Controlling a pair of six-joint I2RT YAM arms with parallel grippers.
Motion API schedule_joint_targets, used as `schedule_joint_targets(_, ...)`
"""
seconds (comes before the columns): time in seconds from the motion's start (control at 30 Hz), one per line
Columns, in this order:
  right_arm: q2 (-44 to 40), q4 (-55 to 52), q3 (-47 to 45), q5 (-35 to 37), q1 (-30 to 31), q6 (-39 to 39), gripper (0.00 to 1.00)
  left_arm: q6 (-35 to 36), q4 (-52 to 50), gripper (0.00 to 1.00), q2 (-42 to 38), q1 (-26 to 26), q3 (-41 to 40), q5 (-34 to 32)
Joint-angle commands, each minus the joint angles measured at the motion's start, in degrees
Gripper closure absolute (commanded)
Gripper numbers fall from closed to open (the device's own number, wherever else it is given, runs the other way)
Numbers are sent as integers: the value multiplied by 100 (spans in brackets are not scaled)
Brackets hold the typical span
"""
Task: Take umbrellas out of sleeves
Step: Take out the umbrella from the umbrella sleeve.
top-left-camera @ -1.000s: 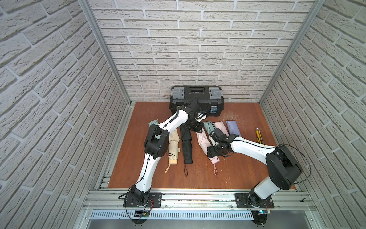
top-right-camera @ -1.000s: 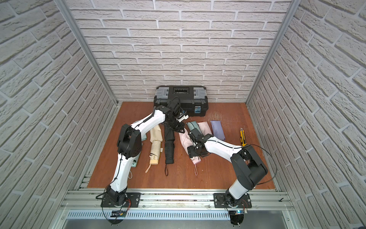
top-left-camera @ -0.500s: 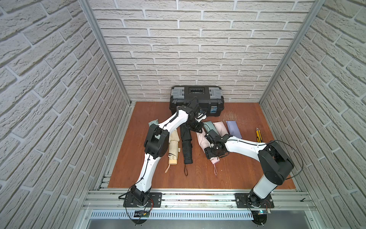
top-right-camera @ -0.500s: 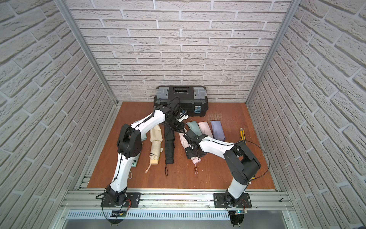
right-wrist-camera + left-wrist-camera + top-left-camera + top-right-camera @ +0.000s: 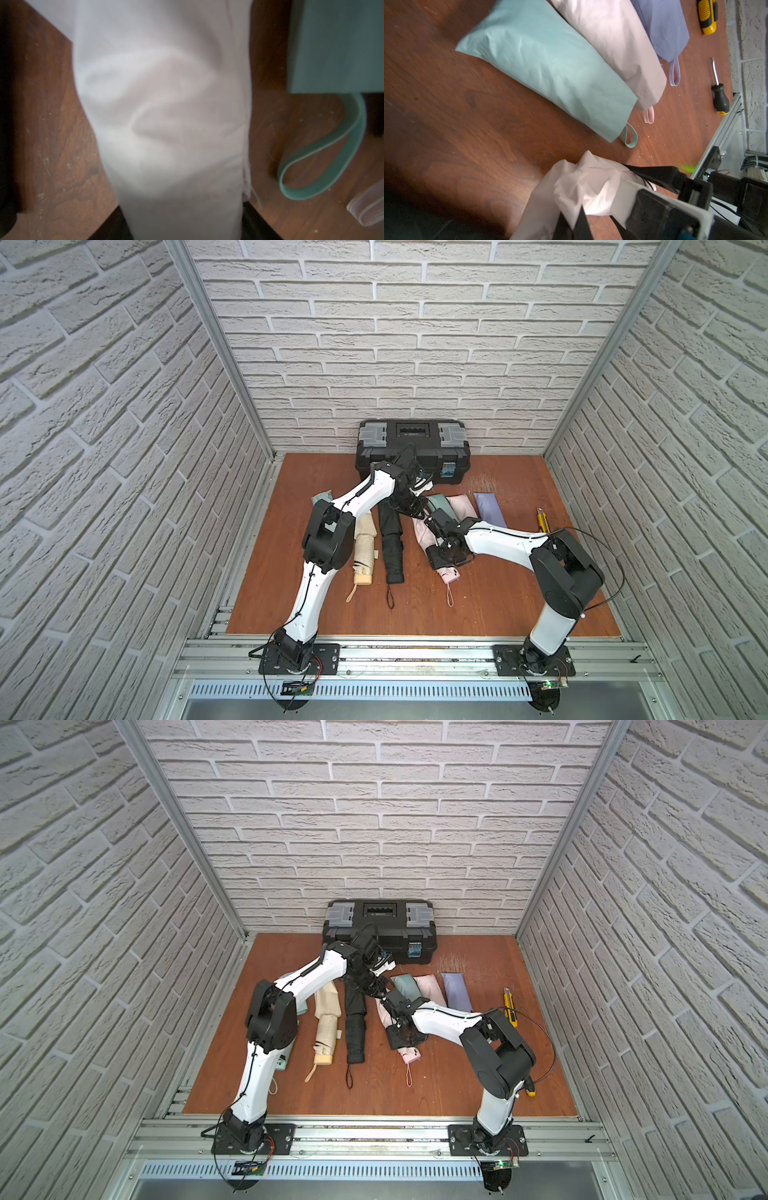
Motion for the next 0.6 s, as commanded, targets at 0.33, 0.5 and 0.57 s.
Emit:
schedule_joint_targets(0.33,-475,-48,-458,-21,198,212,45,25,-111,100,4,157,121,-64)
schedule_joint_targets(0.5,-645,-56,-591,-26,313,353,44,57,-248,100,85,193,382,-95)
schedule_joint_targets(0.57,-704,-48,-659,-18,360,400,45,62,-284,100,107,194,461,-89)
